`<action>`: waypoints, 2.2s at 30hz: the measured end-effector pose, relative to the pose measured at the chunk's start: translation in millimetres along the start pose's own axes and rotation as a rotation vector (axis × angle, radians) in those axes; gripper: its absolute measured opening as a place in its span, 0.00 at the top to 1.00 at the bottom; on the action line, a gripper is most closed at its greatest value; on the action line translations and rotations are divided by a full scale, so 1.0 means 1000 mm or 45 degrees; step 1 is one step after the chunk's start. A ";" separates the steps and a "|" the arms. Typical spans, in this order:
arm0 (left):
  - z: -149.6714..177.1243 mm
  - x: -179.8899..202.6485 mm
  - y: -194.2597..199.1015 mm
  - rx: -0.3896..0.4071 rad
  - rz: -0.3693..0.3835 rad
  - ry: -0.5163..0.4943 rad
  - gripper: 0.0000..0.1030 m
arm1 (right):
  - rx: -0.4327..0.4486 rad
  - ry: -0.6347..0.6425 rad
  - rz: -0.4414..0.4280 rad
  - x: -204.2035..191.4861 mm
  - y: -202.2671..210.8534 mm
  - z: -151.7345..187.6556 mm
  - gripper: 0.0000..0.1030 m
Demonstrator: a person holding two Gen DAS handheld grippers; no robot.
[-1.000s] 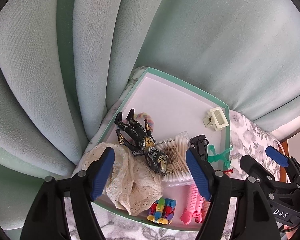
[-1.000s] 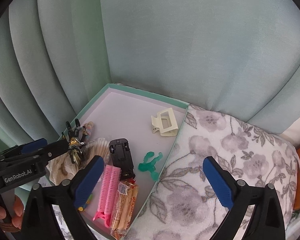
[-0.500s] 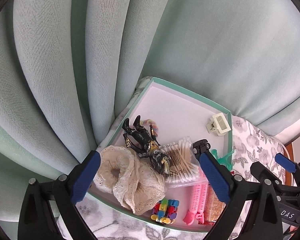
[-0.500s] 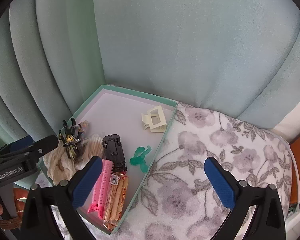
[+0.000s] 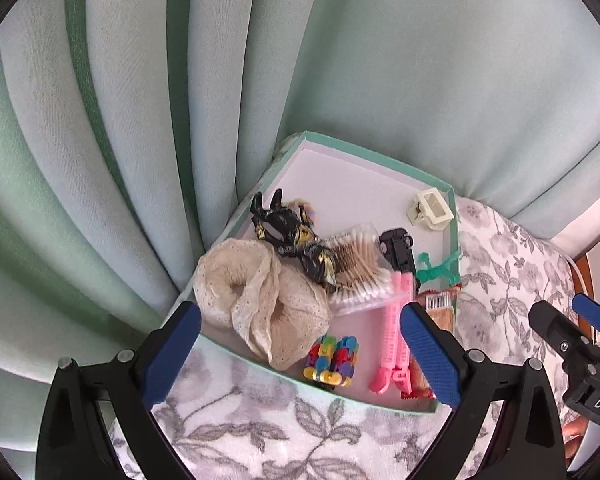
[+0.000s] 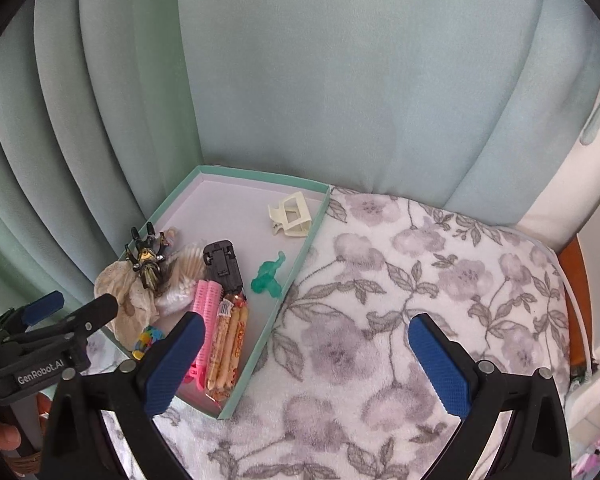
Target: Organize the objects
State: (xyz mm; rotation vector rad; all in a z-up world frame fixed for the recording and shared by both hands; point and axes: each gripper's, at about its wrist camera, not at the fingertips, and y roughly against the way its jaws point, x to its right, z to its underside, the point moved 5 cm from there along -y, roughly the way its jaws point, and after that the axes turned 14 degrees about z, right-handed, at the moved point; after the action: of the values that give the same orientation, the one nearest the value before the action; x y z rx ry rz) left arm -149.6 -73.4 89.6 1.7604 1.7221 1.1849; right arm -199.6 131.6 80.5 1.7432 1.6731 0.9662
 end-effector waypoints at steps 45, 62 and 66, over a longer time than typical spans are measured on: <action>0.173 0.029 -0.029 -0.131 0.019 -0.279 0.03 | -0.178 -0.213 0.192 0.067 -0.003 0.208 0.00; 0.174 0.027 -0.032 -0.079 0.082 -0.286 0.01 | -0.112 -0.190 0.247 0.062 -0.003 0.214 0.00; 0.174 0.027 -0.033 -0.071 0.084 -0.291 0.00 | -0.077 -0.193 0.254 0.061 -0.002 0.216 0.00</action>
State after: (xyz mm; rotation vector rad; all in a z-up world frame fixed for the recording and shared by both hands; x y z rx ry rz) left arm -36.2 3.8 -24.9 1.8514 1.4962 1.0035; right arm -31.5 213.9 -42.8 1.9187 1.3822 0.9354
